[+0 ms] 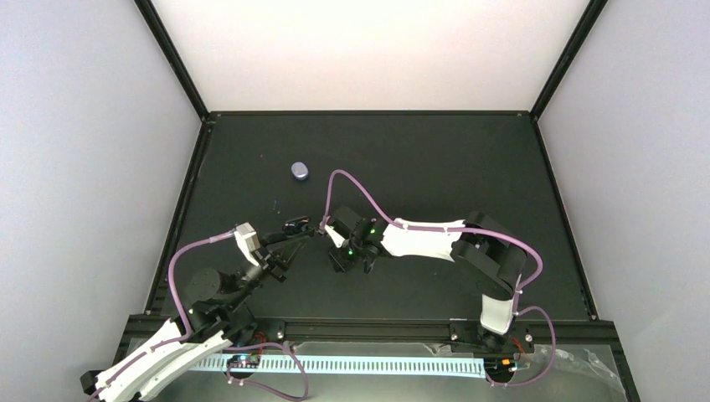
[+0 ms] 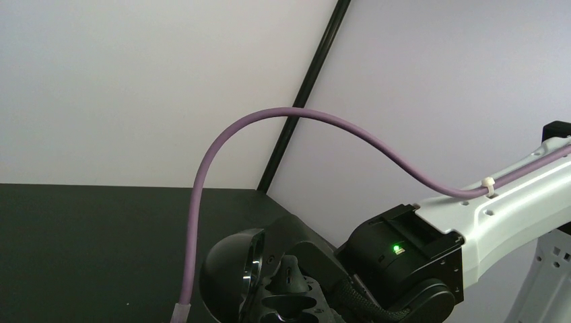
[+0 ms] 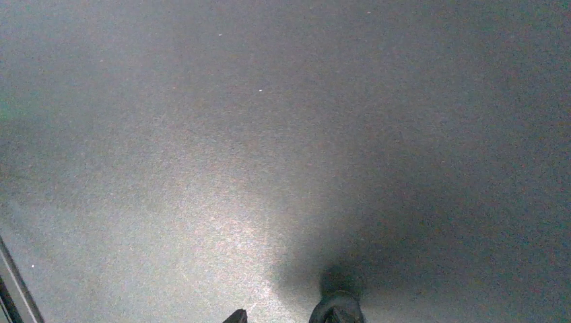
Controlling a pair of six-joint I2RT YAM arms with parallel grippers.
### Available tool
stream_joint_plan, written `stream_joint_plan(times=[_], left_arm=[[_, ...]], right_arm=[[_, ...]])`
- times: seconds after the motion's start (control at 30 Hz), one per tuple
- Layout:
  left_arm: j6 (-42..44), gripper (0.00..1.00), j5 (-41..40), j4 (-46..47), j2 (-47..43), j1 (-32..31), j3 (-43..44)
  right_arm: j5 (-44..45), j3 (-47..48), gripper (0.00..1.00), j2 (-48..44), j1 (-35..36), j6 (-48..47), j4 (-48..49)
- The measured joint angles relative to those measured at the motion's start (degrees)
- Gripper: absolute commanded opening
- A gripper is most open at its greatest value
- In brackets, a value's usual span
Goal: Insert the wireless bluetooth earbuds into the charging case
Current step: Pick up the earbud from the center of the board.
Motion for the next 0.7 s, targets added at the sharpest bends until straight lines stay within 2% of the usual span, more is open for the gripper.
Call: stream_joint_plan(times=[0.5, 0.7], left_arm=[[0.0, 0.02, 0.0, 0.0, 0.0, 0.0, 0.0], [0.0, 0.02, 0.0, 0.0, 0.0, 0.0, 0.0]], right_arm=[[4.3, -0.4, 0.15, -0.2, 0.0, 0.9, -0.1], [6.6, -0.8, 0.01, -0.2, -0.2, 1.2, -0.3]])
